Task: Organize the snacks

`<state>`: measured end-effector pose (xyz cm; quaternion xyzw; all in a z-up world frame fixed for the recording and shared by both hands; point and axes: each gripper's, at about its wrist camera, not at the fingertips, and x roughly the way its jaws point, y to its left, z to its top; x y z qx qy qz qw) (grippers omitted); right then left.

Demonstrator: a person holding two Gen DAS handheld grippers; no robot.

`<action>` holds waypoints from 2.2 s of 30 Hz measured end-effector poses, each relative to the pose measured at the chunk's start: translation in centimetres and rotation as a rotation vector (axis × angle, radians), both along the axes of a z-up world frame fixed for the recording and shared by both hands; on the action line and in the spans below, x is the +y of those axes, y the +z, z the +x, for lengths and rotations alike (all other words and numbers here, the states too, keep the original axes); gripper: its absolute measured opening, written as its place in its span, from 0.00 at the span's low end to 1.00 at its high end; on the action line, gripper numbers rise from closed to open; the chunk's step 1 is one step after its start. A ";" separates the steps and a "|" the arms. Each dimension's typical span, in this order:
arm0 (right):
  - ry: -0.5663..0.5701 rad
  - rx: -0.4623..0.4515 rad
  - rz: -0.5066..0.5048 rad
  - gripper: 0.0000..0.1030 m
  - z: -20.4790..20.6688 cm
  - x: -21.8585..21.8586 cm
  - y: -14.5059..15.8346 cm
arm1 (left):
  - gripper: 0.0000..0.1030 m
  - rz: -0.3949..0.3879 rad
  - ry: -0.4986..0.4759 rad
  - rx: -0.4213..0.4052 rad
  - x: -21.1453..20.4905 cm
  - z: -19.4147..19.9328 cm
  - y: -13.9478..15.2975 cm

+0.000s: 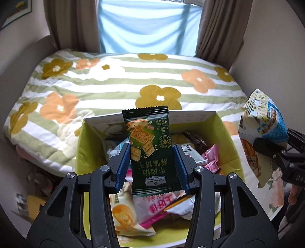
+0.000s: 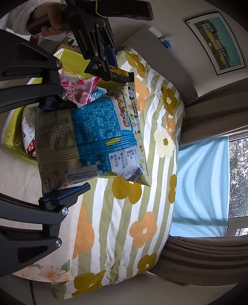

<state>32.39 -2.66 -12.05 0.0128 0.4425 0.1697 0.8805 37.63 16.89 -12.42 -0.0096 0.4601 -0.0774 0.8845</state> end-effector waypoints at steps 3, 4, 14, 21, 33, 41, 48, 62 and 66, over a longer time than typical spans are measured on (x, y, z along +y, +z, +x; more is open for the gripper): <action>-0.007 0.022 -0.014 0.56 0.7 0.9 -0.7 | 0.41 -0.013 -0.022 0.028 0.1 1.5 -1.0; -0.010 0.030 -0.011 0.56 0.9 1.1 -0.9 | 0.41 -0.014 -0.029 0.038 0.1 1.8 -1.3; -0.004 0.038 0.048 0.56 2.7 1.6 -2.1 | 1.00 0.054 -0.063 0.017 -1.4 1.9 -2.1; -0.019 0.066 0.056 0.56 2.9 1.5 -2.6 | 1.00 0.073 -0.030 0.052 -0.5 0.7 -2.5; -0.039 0.097 0.014 0.89 4.0 3.7 -3.5 | 1.00 0.009 0.084 0.088 2.9 -2.5 -3.5; -0.089 0.101 0.026 1.00 2.8 3.1 -3.6 | 1.00 0.005 0.086 0.083 3.3 -3.9 -3.5; -0.108 0.088 0.017 1.00 1.9 3.4 -3.0 | 1.00 -0.017 0.074 0.067 3.5 -4.4 -3.2; -0.155 -0.037 0.036 1.00 -5.4 0.1 2.4 | 1.00 0.005 0.093 -0.069 -0.1 -10.9 2.4; -0.184 -0.092 0.023 1.00 -9.7 -2.5 4.9 | 1.00 -0.002 0.093 -0.134 -2.3 -14.8 5.0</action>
